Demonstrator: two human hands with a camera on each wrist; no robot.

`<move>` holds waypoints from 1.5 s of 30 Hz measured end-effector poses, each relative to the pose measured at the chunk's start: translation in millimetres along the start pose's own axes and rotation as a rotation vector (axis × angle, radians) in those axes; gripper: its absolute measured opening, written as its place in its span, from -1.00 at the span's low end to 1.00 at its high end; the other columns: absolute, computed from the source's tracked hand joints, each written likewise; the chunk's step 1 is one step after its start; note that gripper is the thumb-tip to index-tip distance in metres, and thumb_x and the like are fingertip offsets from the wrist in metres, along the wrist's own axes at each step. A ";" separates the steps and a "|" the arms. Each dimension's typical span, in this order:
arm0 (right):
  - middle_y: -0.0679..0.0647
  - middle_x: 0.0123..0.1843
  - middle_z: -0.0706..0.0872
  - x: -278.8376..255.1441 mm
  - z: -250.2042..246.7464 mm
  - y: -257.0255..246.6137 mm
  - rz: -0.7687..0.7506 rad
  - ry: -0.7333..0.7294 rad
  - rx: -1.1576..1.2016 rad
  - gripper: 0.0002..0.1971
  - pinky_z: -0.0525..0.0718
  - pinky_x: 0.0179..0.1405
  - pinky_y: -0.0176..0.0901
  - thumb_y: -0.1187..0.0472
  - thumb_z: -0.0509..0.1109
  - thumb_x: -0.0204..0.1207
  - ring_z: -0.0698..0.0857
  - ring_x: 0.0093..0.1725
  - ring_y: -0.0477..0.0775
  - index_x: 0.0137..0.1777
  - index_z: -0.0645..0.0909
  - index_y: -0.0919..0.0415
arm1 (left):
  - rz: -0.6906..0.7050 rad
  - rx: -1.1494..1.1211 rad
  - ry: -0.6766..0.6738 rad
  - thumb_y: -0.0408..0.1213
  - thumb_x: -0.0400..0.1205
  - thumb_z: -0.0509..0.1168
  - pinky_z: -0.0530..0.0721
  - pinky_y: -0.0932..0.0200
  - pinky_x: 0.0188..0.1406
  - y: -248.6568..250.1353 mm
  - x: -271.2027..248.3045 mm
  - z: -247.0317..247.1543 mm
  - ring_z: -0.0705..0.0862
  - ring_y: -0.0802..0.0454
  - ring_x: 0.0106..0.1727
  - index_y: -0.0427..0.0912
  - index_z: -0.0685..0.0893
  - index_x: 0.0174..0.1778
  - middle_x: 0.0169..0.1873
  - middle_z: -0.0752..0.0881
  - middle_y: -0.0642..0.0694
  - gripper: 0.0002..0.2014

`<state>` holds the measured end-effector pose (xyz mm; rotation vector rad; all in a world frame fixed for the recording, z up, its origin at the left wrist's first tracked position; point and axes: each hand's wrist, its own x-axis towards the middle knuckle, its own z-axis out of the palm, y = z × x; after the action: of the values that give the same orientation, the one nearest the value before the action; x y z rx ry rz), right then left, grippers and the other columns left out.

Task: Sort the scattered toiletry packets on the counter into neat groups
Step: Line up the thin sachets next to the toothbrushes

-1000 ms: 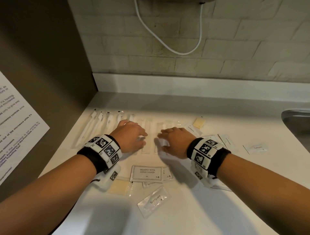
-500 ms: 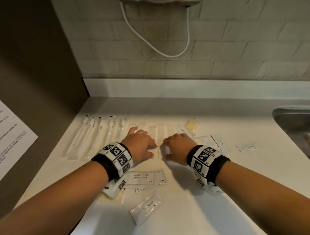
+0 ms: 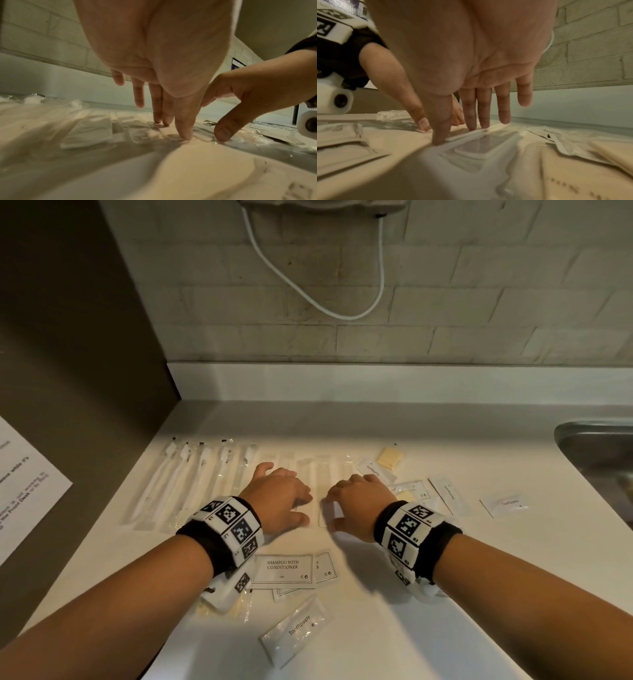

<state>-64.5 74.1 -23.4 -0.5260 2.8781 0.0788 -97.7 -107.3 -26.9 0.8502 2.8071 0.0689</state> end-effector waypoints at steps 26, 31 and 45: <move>-0.06 0.38 0.63 -13.8 -1.0 30.8 0.078 -0.045 0.022 -0.54 0.30 0.49 0.08 -0.15 0.25 0.56 0.51 0.38 0.08 0.43 0.52 -0.08 | 0.070 0.050 -0.037 0.27 0.55 0.25 -0.15 -0.19 0.60 31.6 14.6 -4.4 0.27 0.06 0.61 0.11 0.63 0.37 0.38 0.63 0.22 -0.48; -0.06 0.39 0.63 -13.0 2.8 31.3 0.087 -0.029 0.026 -0.58 0.30 0.50 0.09 -0.11 0.26 0.57 0.51 0.38 0.08 0.42 0.53 -0.09 | 0.060 0.045 -0.044 0.26 0.54 0.27 -0.13 -0.20 0.61 31.2 17.2 -3.0 0.28 0.06 0.61 0.13 0.64 0.35 0.37 0.63 0.22 -0.50; 0.03 0.20 0.64 -61.3 -17.5 -21.0 -0.170 -0.018 0.243 -0.65 0.66 0.16 -0.02 -0.04 0.31 0.59 0.66 0.13 0.06 0.29 0.60 0.08 | 0.028 -0.245 -0.012 0.12 0.58 0.35 0.63 0.20 0.03 9.0 -67.0 -31.8 0.64 0.26 0.01 0.10 0.70 0.21 0.02 0.68 0.22 -0.66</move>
<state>-4.5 74.0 6.8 -0.7119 2.7589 -0.2881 -45.1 -136.5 17.5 0.8273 2.7017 0.4013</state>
